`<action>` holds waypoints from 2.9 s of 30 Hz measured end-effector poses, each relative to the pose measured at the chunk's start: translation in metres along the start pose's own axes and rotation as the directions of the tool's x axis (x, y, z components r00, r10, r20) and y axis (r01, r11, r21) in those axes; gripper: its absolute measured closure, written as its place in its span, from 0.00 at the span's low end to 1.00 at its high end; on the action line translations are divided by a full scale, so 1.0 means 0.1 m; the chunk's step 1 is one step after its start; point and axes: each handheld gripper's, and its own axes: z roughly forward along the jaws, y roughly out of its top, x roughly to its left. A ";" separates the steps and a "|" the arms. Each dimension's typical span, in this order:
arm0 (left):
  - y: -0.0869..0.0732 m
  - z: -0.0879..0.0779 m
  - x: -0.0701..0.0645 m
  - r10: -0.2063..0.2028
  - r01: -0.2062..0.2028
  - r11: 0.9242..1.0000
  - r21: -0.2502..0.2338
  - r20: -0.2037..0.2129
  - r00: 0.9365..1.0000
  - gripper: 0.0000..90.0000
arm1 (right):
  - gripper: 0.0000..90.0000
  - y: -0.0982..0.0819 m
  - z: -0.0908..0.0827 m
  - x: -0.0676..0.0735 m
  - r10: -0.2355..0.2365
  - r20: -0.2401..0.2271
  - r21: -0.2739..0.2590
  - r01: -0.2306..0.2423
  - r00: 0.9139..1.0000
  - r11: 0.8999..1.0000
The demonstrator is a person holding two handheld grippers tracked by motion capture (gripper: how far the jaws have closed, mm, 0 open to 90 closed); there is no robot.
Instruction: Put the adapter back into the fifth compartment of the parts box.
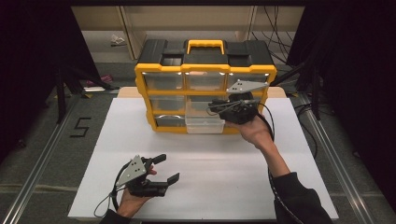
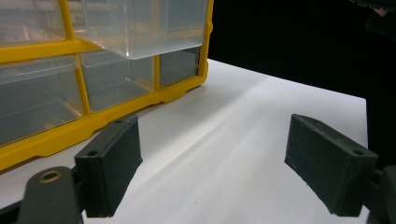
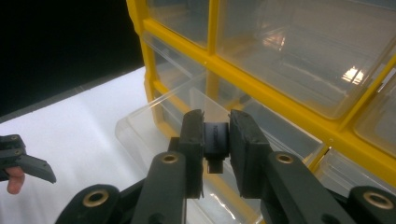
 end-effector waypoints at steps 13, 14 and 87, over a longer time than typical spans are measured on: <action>0.00 0.00 0.00 0.000 0.000 1.000 -0.001 0.001 1.000 0.20 | 0.84 0.02 0.13 0.02 0.002 0.004 0.043 -0.002 1.000 0.999; 0.00 0.00 0.00 0.000 0.000 1.000 -0.002 0.000 1.000 0.20 | 0.84 0.02 0.13 0.03 -0.002 0.007 0.050 0.002 1.000 0.999; 0.00 -0.01 0.00 -0.001 0.001 1.000 -0.007 0.004 1.000 0.20 | 0.32 -0.65 -0.24 0.61 -0.003 -0.050 -0.137 -0.004 0.999 0.991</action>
